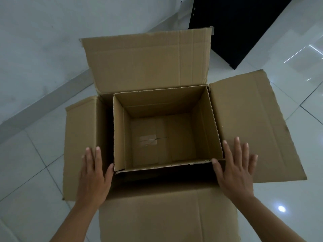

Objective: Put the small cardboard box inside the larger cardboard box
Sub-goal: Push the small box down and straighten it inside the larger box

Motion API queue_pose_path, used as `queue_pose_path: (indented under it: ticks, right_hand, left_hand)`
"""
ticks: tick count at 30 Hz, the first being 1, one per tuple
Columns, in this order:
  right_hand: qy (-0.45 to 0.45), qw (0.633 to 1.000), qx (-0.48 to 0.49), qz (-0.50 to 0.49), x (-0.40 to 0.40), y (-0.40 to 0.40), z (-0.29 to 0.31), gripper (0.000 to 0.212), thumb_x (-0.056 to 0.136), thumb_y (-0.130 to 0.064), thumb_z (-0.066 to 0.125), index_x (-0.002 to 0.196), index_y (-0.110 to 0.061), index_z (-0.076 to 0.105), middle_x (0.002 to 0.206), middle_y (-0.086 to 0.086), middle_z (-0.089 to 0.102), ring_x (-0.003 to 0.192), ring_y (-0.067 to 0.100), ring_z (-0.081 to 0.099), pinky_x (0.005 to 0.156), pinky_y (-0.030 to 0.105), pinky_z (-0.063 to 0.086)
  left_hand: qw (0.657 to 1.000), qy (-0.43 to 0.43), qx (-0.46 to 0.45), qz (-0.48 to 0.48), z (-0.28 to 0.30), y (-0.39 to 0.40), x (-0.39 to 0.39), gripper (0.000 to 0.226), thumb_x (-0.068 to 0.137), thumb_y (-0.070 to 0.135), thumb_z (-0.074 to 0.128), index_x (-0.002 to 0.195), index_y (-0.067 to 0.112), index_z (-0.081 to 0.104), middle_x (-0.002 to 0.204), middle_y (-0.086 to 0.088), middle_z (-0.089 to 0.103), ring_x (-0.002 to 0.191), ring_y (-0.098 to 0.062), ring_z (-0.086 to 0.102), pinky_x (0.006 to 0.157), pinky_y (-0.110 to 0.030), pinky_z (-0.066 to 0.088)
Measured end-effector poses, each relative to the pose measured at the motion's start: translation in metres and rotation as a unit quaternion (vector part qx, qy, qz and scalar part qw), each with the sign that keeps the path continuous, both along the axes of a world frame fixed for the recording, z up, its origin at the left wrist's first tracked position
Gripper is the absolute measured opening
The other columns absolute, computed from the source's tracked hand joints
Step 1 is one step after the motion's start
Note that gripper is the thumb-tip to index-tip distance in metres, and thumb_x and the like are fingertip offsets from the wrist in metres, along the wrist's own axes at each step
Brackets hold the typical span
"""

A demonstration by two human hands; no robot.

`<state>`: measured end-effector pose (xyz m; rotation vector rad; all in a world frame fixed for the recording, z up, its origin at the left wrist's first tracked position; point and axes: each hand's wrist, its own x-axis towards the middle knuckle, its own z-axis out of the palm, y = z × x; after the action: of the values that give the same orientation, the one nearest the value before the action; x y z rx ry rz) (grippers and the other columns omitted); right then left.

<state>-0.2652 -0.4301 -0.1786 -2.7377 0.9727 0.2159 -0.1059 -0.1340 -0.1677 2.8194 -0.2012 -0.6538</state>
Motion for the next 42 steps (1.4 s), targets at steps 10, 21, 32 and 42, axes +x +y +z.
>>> queue_pose_path:
  ticks: [10,21,32,42]
  right_hand:
    - [-0.061,0.995,-0.022,0.077,0.012,-0.008,-0.025,0.067,0.087,-0.064,0.012,0.141,-0.025,0.018,0.152,-0.001,0.011,0.142,0.019,-0.006,0.112,0.047,-0.011]
    - [-0.121,0.985,-0.029,0.121,0.069,-0.063,-0.023,0.06,0.09,-0.058,0.016,0.132,-0.02,0.034,0.146,0.007,0.028,0.138,0.026,0.013,0.108,0.061,0.005]
    - [-0.147,0.987,0.023,0.06,0.117,-0.111,-0.015,0.062,0.085,-0.037,0.018,0.137,-0.007,0.033,0.148,0.015,0.031,0.14,0.029,0.019,0.114,0.045,0.01]
    - [-0.073,0.993,0.094,0.0,0.105,-0.136,-0.015,0.052,0.095,-0.022,0.034,0.143,-0.013,0.017,0.155,0.008,0.012,0.143,0.025,0.005,0.116,0.043,0.004]
  left_hand:
    - [0.99,-0.075,-0.114,0.032,-0.028,0.001,-0.004,0.064,0.087,0.046,0.017,0.142,0.021,-0.001,0.154,-0.005,-0.002,0.139,-0.018,-0.005,0.111,-0.042,0.008]
    - [0.979,-0.127,-0.15,0.052,-0.033,-0.041,0.022,0.082,0.084,-0.014,0.042,0.137,0.024,-0.008,0.155,-0.011,0.001,0.14,-0.036,0.018,0.077,-0.037,0.05]
    - [0.973,-0.156,-0.139,0.103,-0.042,-0.083,0.044,0.068,0.088,-0.009,0.037,0.144,0.012,0.005,0.156,-0.01,0.008,0.142,-0.027,0.013,0.1,-0.033,0.03]
    - [0.969,-0.127,-0.13,0.166,-0.034,-0.103,0.027,0.066,0.088,-0.008,0.039,0.143,0.013,0.01,0.149,-0.021,0.026,0.124,-0.044,0.041,0.095,-0.056,0.041]
